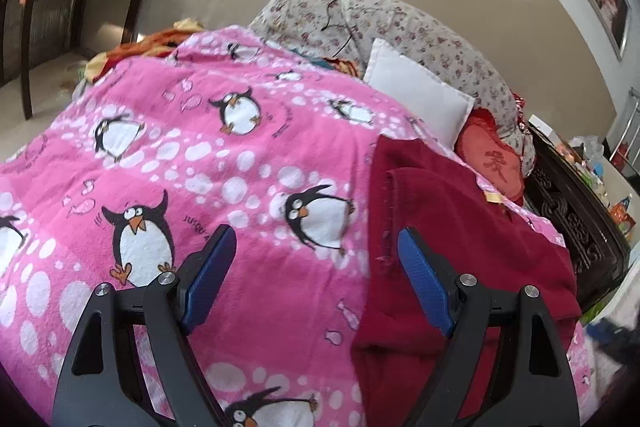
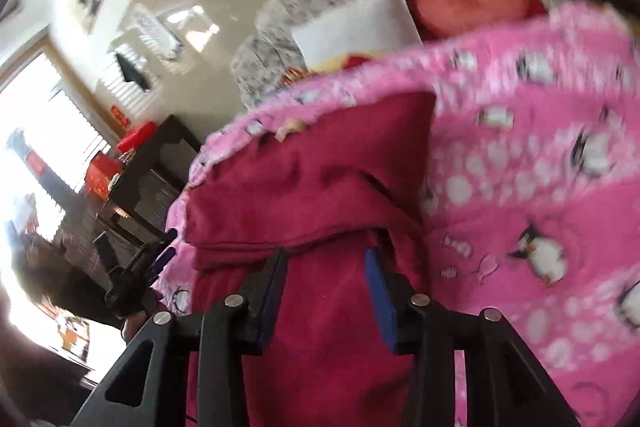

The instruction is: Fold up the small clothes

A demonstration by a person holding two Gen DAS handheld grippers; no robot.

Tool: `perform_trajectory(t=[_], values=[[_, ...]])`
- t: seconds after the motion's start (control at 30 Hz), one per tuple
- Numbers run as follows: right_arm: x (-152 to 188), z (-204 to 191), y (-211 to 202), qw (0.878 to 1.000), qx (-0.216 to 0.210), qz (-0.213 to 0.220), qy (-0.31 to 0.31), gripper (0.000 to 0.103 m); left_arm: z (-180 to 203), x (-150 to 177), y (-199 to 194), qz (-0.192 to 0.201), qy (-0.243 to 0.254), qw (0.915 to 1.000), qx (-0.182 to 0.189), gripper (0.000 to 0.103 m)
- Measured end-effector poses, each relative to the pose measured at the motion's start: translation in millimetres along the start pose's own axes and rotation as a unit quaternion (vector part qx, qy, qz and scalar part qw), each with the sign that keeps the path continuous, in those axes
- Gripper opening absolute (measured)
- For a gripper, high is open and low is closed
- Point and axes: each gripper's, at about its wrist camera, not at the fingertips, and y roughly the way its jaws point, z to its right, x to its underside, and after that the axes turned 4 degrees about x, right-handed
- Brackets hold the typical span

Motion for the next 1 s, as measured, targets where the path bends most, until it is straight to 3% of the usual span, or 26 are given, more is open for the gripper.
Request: perform_trajectory(t=[0.1,0.17,0.27,0.33,0.4,0.5,0.57,0.67,0.8,0.9,0.97,1.0], values=[[-11,-19,-5,0.999,-0.006,0.018,-0.027,0.039,20,0,-1,0.008,0.033,0.9994,-0.009,0.083],[-23,-26,-2,0.998,0.023,0.028,-0.057,0.039,37,-1,0,0.008,0.057,0.9983,-0.012,0.083],[-40,-32,33,0.993,0.078,0.018,-0.09,0.039,60,1,6,0.0,0.095,0.9955,-0.004,0.083],[-43,-30,63,0.986,0.123,-0.012,-0.111,0.039,70,7,19,-0.024,0.118,0.9926,-0.014,0.083],[-45,-15,85,0.977,0.171,-0.02,-0.122,0.031,71,15,35,-0.049,0.136,0.9888,-0.036,0.083],[-48,10,91,0.984,0.152,-0.013,-0.094,0.029,60,21,63,-0.107,0.127,0.9848,-0.049,0.084],[-49,9,85,0.986,0.142,-0.014,-0.091,0.029,51,17,60,-0.104,0.103,0.9887,-0.03,0.085],[-40,9,53,0.99,0.125,-0.004,-0.071,0.032,44,14,49,-0.11,0.088,0.9895,-0.031,0.085],[-11,19,17,0.991,0.126,-0.013,-0.045,0.053,42,19,21,-0.137,0.082,0.9872,-0.006,0.084],[21,39,10,0.994,0.097,-0.045,-0.014,0.053,46,33,3,-0.161,0.097,0.9822,-0.006,0.084],[34,45,21,0.995,0.072,-0.066,-0.009,0.051,46,47,-3,-0.173,0.096,0.9803,-0.005,0.084],[39,41,28,0.994,0.067,-0.078,-0.027,0.033,47,54,-4,-0.183,0.097,0.9784,-0.009,0.084]])
